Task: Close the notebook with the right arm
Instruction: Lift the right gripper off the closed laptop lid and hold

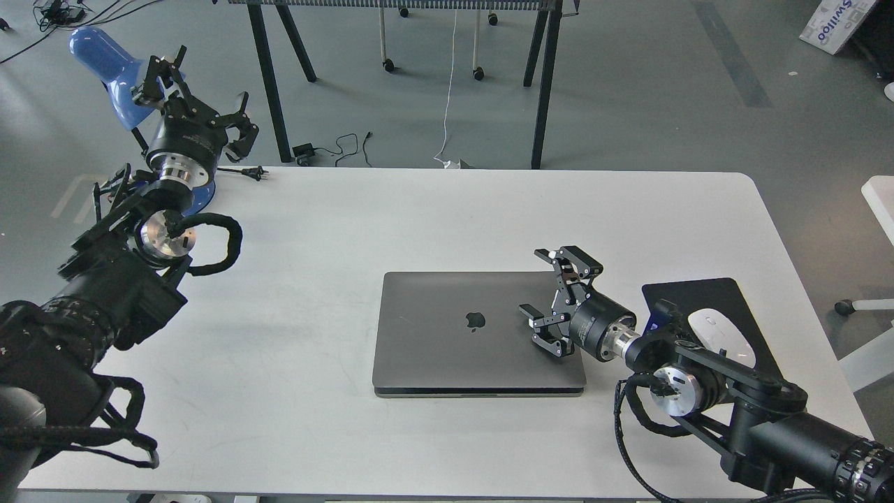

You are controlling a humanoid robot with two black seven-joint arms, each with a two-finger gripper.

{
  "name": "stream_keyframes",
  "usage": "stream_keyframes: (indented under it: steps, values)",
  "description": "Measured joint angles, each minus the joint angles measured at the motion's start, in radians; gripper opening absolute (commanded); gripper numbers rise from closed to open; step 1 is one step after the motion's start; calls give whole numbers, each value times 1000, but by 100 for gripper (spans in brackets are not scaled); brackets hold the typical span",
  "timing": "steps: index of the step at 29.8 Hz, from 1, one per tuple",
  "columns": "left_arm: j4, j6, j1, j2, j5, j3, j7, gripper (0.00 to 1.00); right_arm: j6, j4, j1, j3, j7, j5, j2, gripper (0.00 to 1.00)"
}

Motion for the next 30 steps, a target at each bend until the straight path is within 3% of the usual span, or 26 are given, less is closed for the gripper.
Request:
stream_keyframes:
  steps: [24, 30]
  values:
    - [0, 0, 1, -1, -2, -1, 0, 100, -12, 11, -38, 6, 6, -54, -4, 100]
    - [0, 0, 1, -2, -2, -1, 0, 100, 3, 69, -25, 119, 24, -51, -43, 100]
